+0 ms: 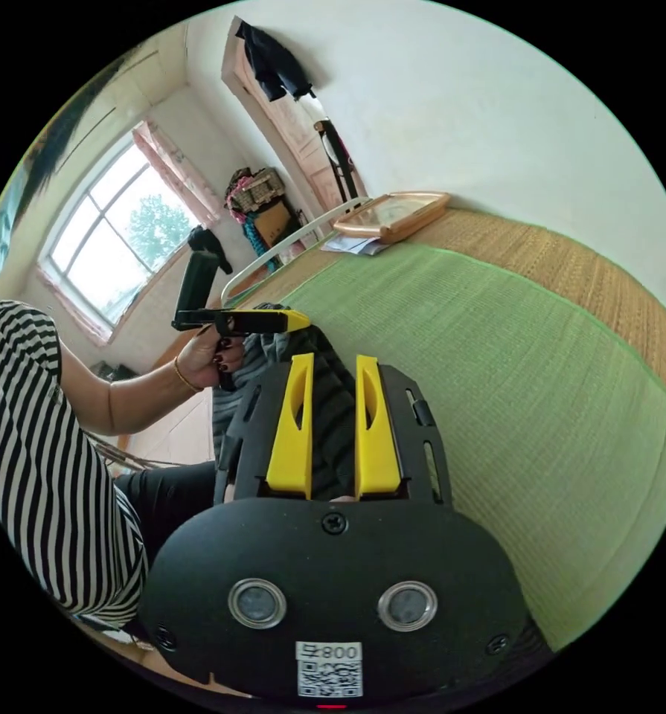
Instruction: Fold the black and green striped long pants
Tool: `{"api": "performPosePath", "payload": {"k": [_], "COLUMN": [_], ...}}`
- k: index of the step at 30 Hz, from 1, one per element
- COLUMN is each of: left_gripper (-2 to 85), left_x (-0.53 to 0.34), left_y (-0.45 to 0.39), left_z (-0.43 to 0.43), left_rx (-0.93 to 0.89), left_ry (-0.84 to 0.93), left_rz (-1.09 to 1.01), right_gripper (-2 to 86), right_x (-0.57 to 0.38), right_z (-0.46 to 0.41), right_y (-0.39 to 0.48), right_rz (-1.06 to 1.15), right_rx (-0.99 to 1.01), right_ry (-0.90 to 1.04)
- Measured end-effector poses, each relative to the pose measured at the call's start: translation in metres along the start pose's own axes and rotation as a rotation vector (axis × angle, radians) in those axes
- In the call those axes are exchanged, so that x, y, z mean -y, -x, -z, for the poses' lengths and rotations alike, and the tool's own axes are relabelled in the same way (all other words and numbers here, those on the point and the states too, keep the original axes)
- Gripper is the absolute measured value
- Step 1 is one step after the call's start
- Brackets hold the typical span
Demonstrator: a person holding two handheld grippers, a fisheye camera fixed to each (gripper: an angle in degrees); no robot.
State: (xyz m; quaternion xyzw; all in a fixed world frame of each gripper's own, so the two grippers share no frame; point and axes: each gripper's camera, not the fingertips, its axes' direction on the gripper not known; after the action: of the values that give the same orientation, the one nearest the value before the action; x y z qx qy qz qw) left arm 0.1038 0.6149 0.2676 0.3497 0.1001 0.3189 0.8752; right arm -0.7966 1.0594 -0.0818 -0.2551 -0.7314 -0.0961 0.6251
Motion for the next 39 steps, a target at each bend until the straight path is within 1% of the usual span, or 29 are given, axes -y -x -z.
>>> {"api": "performPosePath", "payload": {"k": [2,6,7,11,13,15,18,21,23,24,26,28,31,33,34,36,37,38,39], "left_gripper": [0.9,0.7,0.6,0.4,0.3,0.3,0.2,0.2,0.2,0.2,0.2,0.1,0.1,0.1,0.0,0.0,0.0,0.0,0.0], "left_x": [-0.002,-0.006,-0.008,-0.015,-0.017,-0.021,-0.030,-0.046,-0.063,-0.068,-0.085,-0.096,-0.102,-0.098,-0.094,-0.086,-0.081,-0.076,-0.073], "left_y": [0.001,0.003,0.003,0.002,0.002,0.005,0.012,0.023,0.035,0.038,0.051,0.059,0.063,0.056,0.045,0.021,0.003,-0.015,-0.023], "left_z": [-0.001,-0.002,-0.002,-0.002,-0.001,0.006,0.024,0.049,0.070,0.074,0.084,0.081,0.086,0.083,0.078,0.063,0.048,0.026,0.014], "left_rx": [0.010,0.000,0.000,-0.001,-0.003,-0.027,0.060,0.243,0.403,0.440,0.561,0.653,0.608,0.653,0.682,0.575,0.450,0.325,0.287], "left_ry": [0.016,0.012,0.012,0.012,0.004,-0.053,-0.091,-0.097,-0.085,-0.080,-0.025,0.080,0.055,0.059,0.061,0.048,0.043,0.078,0.115], "left_rz": [-0.006,0.004,-0.001,-0.020,-0.015,0.002,0.059,0.126,0.211,0.230,0.305,0.304,0.334,0.329,0.286,0.179,0.095,-0.003,-0.041], "right_gripper": [9.9,10.5,10.3,7.8,5.6,4.4,3.4,3.0,2.8,2.8,2.7,2.6,2.5,2.5,2.5,2.6,2.6,2.5,2.5], "right_x": [0.017,0.035,0.040,0.045,0.044,0.042,0.042,0.041,0.039,0.038,0.036,0.036,0.036,0.036,0.036,0.038,0.038,0.039,0.038], "right_z": [-0.025,-0.073,-0.083,-0.096,-0.099,-0.098,-0.083,-0.073,-0.074,-0.074,-0.075,-0.075,-0.079,-0.082,-0.085,-0.087,-0.088,-0.088,-0.088], "right_y": [-0.011,-0.032,-0.040,-0.064,-0.070,-0.075,-0.084,-0.092,-0.100,-0.103,-0.110,-0.116,-0.127,-0.131,-0.131,-0.129,-0.129,-0.131,-0.132], "right_rz": [0.036,0.023,0.011,-0.026,-0.044,-0.065,-0.090,-0.115,-0.152,-0.164,-0.197,-0.224,-0.270,-0.289,-0.287,-0.276,-0.280,-0.290,-0.294], "right_rx": [0.057,0.150,0.204,0.351,0.358,0.295,0.283,0.277,0.273,0.272,0.275,0.265,0.254,0.257,0.254,0.242,0.236,0.243,0.245], "right_ry": [0.049,0.172,0.201,0.228,0.237,0.231,0.161,0.120,0.112,0.107,0.091,0.088,0.099,0.101,0.112,0.131,0.134,0.135,0.135]}}
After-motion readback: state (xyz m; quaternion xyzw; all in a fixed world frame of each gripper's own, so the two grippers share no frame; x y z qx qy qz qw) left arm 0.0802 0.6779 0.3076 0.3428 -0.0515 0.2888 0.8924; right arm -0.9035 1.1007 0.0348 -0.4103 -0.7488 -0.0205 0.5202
